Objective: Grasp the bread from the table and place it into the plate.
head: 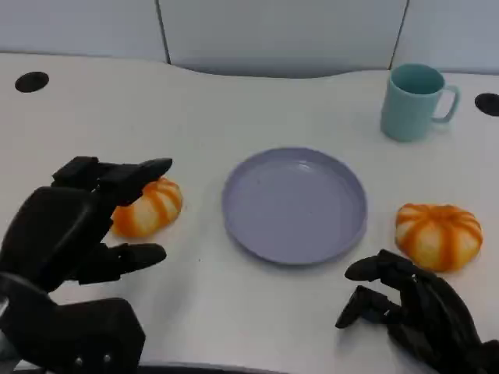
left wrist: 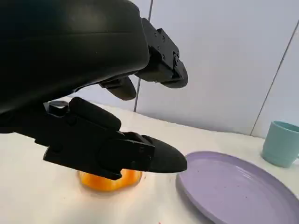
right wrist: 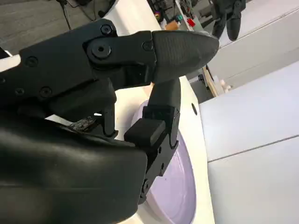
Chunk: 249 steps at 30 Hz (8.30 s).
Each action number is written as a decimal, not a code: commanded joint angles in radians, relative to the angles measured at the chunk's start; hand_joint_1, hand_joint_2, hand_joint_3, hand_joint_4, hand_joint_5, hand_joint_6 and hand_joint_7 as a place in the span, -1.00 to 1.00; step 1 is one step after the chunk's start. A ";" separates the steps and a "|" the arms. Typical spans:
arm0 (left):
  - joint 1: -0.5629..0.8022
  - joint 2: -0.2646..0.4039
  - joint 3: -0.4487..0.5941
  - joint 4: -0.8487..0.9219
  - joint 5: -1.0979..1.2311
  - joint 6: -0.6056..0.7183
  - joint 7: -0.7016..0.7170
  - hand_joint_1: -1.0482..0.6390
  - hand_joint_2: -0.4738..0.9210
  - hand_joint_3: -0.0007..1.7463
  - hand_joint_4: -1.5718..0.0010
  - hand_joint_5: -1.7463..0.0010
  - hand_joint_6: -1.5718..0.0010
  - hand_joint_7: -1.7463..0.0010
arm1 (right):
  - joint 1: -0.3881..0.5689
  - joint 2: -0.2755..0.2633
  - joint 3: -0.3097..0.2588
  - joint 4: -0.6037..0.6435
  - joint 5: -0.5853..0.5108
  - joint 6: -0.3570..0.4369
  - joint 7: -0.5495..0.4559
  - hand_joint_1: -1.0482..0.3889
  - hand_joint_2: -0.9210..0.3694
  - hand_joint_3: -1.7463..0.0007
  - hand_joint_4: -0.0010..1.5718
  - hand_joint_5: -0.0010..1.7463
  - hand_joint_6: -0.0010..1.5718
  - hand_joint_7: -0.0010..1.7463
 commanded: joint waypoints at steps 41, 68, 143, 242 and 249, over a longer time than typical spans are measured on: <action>-0.527 0.080 -0.335 0.643 0.034 0.324 -0.134 -0.69 0.95 -0.99 0.98 0.66 0.75 1.00 | 0.033 -0.018 -0.003 -0.050 -0.006 0.031 -0.007 -0.25 -1.00 0.56 -0.04 0.49 -0.05 0.05; -0.802 -0.060 -0.499 1.179 0.028 0.311 -0.034 -0.66 0.82 -1.00 0.98 0.60 0.71 0.98 | 0.083 -0.016 0.018 -0.140 -0.016 0.054 -0.033 -0.24 -1.00 0.52 -0.04 0.50 -0.05 0.05; -0.799 -0.129 -0.550 1.347 0.043 0.249 0.277 0.08 0.30 0.13 0.30 -0.99 0.37 -0.92 | 0.120 -0.030 0.025 -0.171 0.021 0.069 -0.019 -0.19 -1.00 0.48 -0.08 0.51 -0.11 0.10; -0.994 -0.357 -0.681 1.311 0.117 0.024 0.172 -0.63 0.92 -0.87 0.92 -0.40 0.89 -0.21 | 0.071 -0.004 0.050 -0.097 -0.015 0.067 -0.040 -0.25 -1.00 0.62 0.01 0.38 0.03 -0.04; -1.000 -0.360 -0.688 1.311 0.117 0.045 0.097 -0.78 1.00 -0.93 1.00 -0.01 1.00 0.02 | 0.069 -0.004 0.052 -0.088 -0.011 0.058 -0.032 -0.24 -1.00 0.60 0.00 0.40 0.01 -0.03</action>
